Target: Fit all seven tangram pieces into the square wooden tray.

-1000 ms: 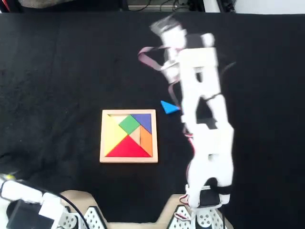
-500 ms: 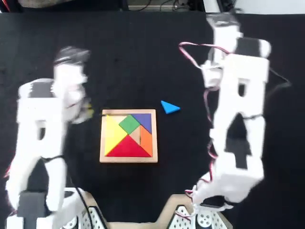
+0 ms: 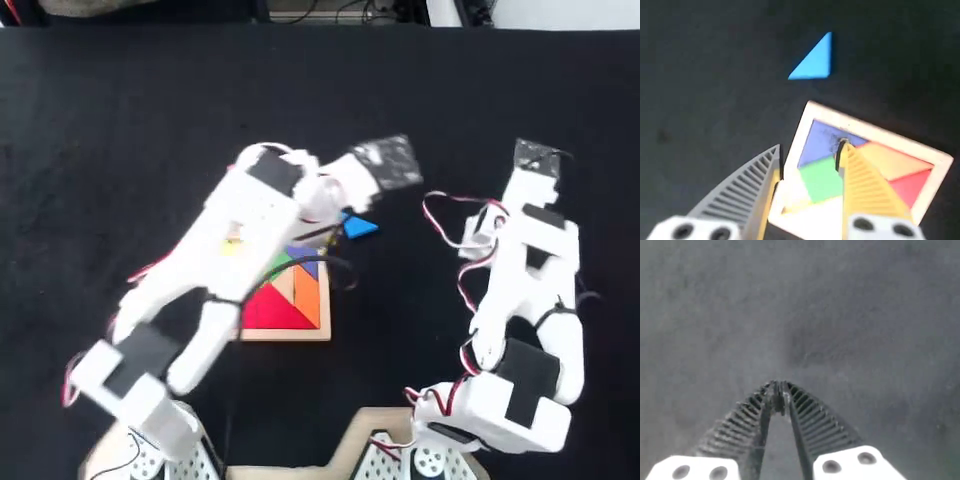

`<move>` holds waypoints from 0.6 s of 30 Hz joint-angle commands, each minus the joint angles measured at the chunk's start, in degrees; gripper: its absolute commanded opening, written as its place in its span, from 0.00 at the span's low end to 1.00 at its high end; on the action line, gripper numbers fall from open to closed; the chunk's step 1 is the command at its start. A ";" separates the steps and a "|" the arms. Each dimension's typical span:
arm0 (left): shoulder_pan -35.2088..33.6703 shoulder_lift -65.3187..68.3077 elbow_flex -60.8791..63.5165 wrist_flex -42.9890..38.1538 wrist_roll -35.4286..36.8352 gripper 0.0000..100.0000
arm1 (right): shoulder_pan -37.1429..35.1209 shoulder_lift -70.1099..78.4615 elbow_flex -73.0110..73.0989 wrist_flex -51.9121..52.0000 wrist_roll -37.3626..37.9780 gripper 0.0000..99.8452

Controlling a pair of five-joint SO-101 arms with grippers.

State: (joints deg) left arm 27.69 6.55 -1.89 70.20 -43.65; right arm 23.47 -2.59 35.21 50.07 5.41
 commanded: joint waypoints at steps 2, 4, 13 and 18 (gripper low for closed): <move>3.47 13.98 -19.12 3.43 -6.59 0.20 | 3.43 -2.68 4.44 -10.90 -0.79 0.01; 3.30 19.69 -26.42 6.68 -9.32 0.21 | 5.10 -2.68 4.79 -11.96 -1.76 0.01; 4.00 42.99 -60.97 19.25 -15.03 0.28 | 8.88 7.25 -4.79 -8.26 -6.07 0.01; 4.62 54.07 -73.54 22.51 -19.52 0.28 | 10.46 17.01 -16.22 0.97 -6.51 0.01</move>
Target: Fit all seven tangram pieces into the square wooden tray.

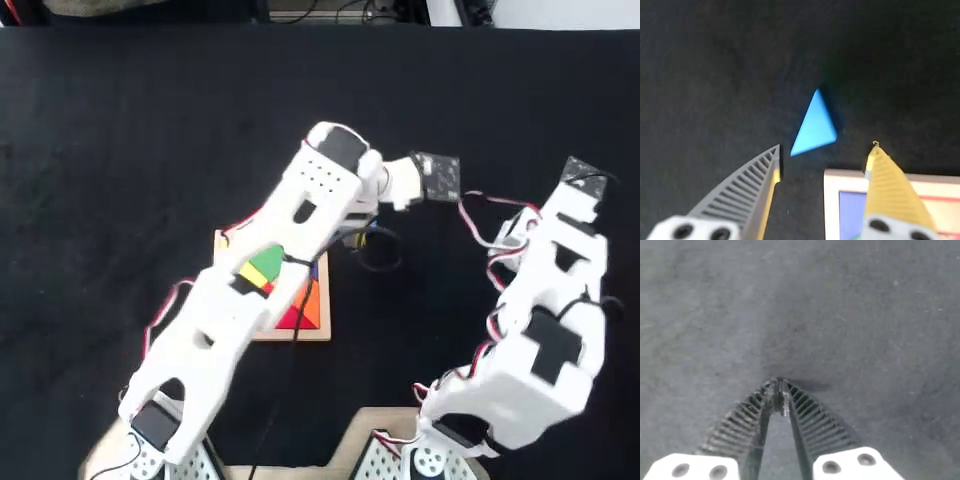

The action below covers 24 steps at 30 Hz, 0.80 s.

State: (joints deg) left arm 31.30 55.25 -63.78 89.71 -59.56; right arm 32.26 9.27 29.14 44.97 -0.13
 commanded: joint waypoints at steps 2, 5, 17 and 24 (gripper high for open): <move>0.84 9.23 -15.25 4.48 -4.92 0.28 | 1.67 7.96 -13.76 8.97 -2.02 0.01; 0.13 13.27 -20.00 5.27 -6.15 0.28 | 1.67 10.07 -16.66 11.43 -2.02 0.01; -1.89 18.20 -22.90 4.22 -10.37 0.28 | 1.41 9.80 -16.57 11.78 -1.93 0.01; -4.00 18.20 -22.11 9.41 -14.24 0.27 | 1.23 9.71 -16.57 11.87 -1.67 0.01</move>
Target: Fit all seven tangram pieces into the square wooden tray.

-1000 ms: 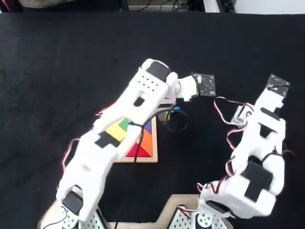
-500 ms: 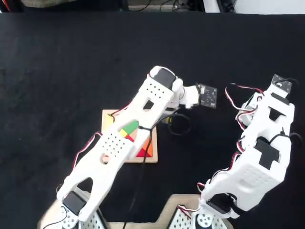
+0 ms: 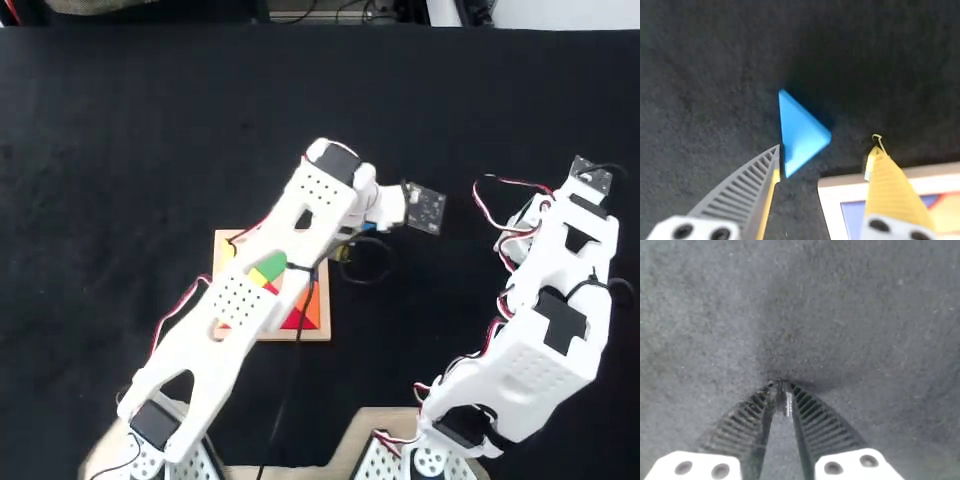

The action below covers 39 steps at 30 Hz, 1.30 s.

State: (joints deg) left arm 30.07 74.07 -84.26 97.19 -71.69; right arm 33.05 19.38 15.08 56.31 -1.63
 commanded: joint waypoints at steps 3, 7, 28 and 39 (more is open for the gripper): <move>-3.47 -1.05 -0.57 2.81 -3.52 0.27 | 0.44 -0.40 -2.51 0.53 -0.18 0.01; -2.42 -1.23 -1.98 1.05 0.26 0.27 | 0.44 -0.40 -2.42 0.53 -0.18 0.01; 2.24 -0.62 0.75 -6.15 7.21 0.28 | 0.35 -0.40 -2.42 0.53 -0.09 0.01; 2.42 -0.88 5.49 -6.42 10.11 0.27 | -0.35 -0.40 -2.42 0.53 -0.09 0.01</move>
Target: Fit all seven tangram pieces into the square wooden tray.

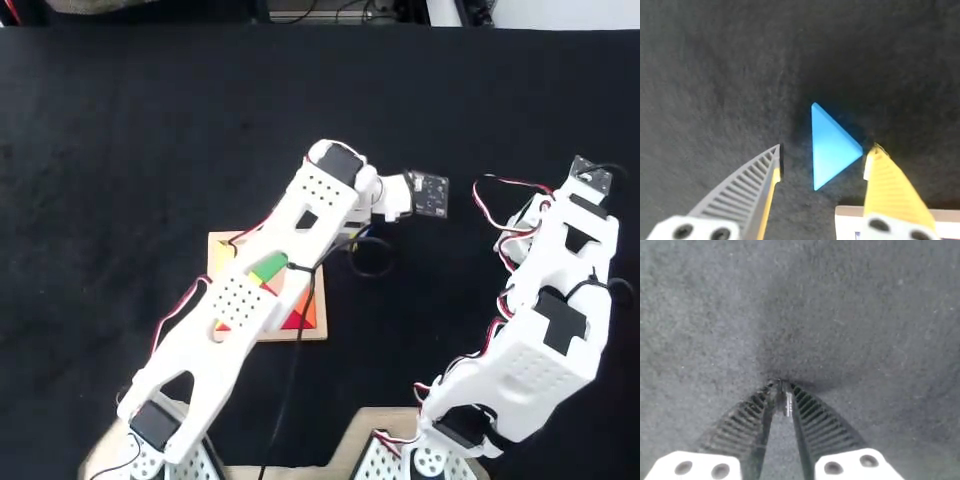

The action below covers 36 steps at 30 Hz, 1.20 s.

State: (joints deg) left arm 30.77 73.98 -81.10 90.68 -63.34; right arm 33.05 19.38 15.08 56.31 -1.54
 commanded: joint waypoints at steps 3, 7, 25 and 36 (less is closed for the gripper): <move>1.71 -0.88 2.68 0.35 1.85 0.27 | -0.44 -0.40 -2.42 0.53 -0.18 0.01; 1.71 -0.88 2.77 0.35 1.85 0.27 | -0.35 -0.40 -2.42 0.53 -0.18 0.01; 4.97 -1.05 2.24 4.40 1.76 0.14 | -0.35 -0.40 -2.42 0.53 -0.18 0.01; 5.23 -1.05 2.24 4.40 3.52 0.13 | -0.35 -0.40 -2.42 0.53 -0.18 0.01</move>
State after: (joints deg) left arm 33.85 73.36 -78.29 94.99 -61.49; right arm 33.05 19.38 15.08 56.31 -1.54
